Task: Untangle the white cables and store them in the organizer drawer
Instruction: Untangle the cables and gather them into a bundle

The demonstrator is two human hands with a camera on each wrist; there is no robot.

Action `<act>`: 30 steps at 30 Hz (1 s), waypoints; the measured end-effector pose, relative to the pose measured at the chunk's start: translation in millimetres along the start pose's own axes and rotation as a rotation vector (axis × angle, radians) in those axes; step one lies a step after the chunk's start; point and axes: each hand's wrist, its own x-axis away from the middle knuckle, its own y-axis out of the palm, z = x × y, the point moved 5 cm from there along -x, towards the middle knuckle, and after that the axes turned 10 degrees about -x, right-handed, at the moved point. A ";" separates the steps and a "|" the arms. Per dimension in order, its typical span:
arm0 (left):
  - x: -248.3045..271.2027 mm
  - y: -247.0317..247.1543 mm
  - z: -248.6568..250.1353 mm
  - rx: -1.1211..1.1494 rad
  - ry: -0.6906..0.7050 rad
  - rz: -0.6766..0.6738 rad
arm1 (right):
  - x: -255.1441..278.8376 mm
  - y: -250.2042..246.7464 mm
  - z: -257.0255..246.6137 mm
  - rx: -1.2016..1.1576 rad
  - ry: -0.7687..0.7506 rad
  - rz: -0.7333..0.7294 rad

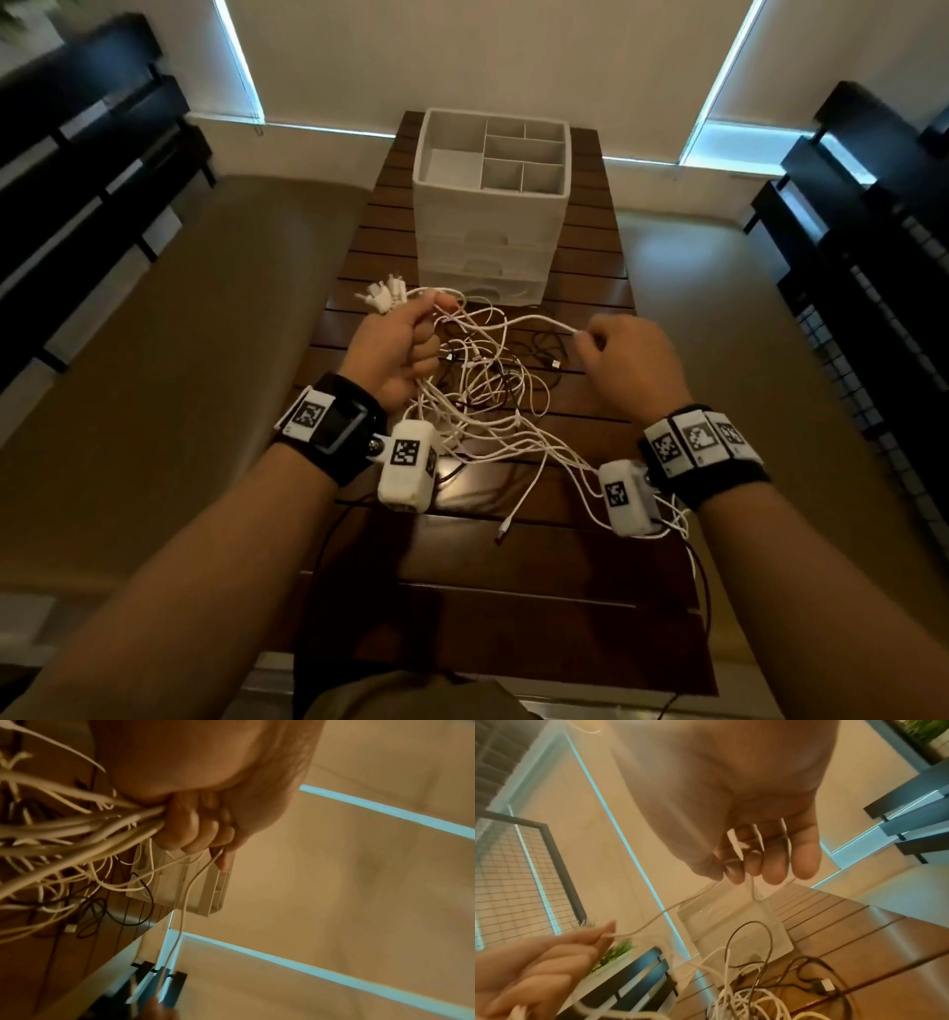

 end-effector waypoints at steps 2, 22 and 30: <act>1.6 -14.0 1.3 0.131 -0.021 0.030 | -1.8 -4.4 7.0 -0.008 -0.013 -0.002; 27.5 -37.6 4.8 -0.234 0.086 0.463 | 8.3 -16.6 -50.4 -0.214 -0.372 0.263; 40.7 30.8 19.9 -0.273 0.276 0.244 | 37.9 3.4 -84.0 -0.620 -0.385 0.333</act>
